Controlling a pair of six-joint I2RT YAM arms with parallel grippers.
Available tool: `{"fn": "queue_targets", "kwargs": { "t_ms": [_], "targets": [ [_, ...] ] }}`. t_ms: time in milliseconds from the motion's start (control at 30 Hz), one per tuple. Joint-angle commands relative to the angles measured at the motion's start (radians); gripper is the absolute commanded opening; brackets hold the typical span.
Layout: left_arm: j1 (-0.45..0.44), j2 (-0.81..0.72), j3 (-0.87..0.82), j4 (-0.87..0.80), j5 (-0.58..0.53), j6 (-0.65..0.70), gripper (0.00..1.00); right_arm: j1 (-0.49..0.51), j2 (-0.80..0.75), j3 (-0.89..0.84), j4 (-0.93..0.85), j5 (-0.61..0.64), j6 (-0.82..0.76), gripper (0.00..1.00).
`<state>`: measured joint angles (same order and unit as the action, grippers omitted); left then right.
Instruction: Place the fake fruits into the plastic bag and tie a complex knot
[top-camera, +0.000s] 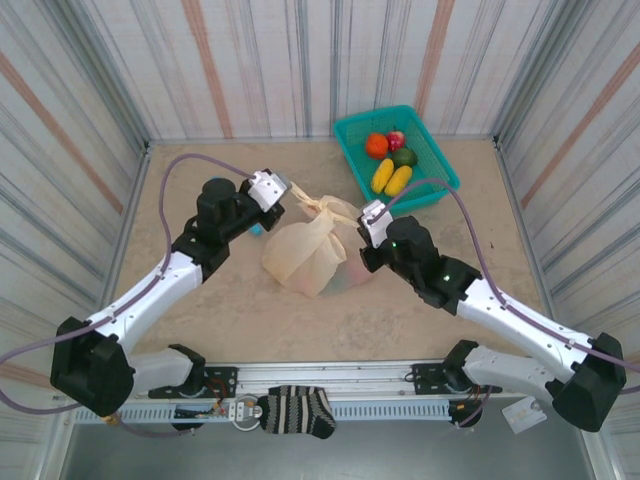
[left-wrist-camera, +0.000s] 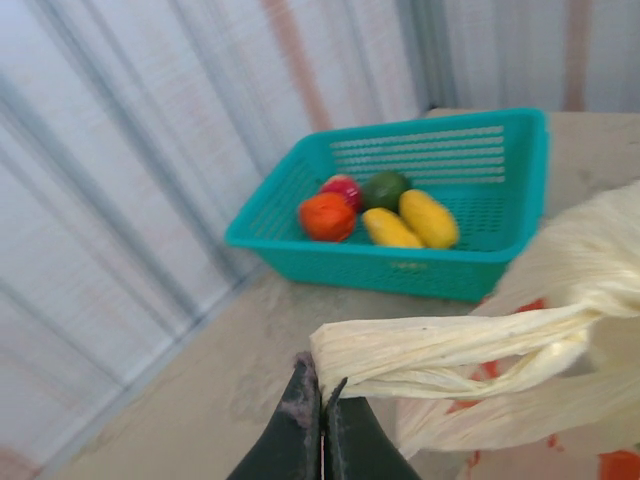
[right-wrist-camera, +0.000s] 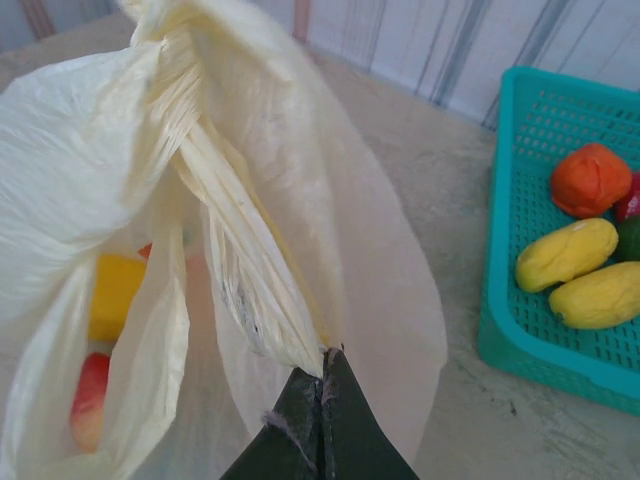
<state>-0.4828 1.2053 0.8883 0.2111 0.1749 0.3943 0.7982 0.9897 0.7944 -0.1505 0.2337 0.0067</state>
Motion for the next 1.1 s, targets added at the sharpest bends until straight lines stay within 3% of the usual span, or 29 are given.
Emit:
{"fn": "queue_targets", "kwargs": {
  "t_ms": [0, 167, 400, 900, 967, 1067],
  "targets": [
    [0.016, -0.019, -0.019, 0.004, -0.248, -0.131, 0.00, -0.030, -0.053, -0.028, -0.014, 0.069, 0.133, 0.00],
    [0.066, -0.023, -0.098, -0.007, -0.332, -0.344, 0.00, -0.103, -0.122, -0.098, -0.058, 0.057, 0.324, 0.00],
    [0.197, -0.042, -0.153, -0.075, -0.381, -0.538, 0.00, -0.198, -0.272, -0.255, -0.072, 0.108, 0.514, 0.00],
    [0.273, -0.099, -0.209, -0.066, -0.554, -0.551, 0.00, -0.513, -0.477, -0.343, -0.231, 0.167, 0.707, 0.00],
    [0.276, -0.092, -0.208, -0.061, -0.514, -0.549, 0.00, -0.542, -0.477, -0.349, -0.221, 0.121, 0.703, 0.00],
    [0.267, -0.048, -0.178, -0.085, -0.387, -0.567, 0.00, -0.556, -0.428, -0.363, -0.077, -0.143, 0.625, 0.00]
  ]
}}
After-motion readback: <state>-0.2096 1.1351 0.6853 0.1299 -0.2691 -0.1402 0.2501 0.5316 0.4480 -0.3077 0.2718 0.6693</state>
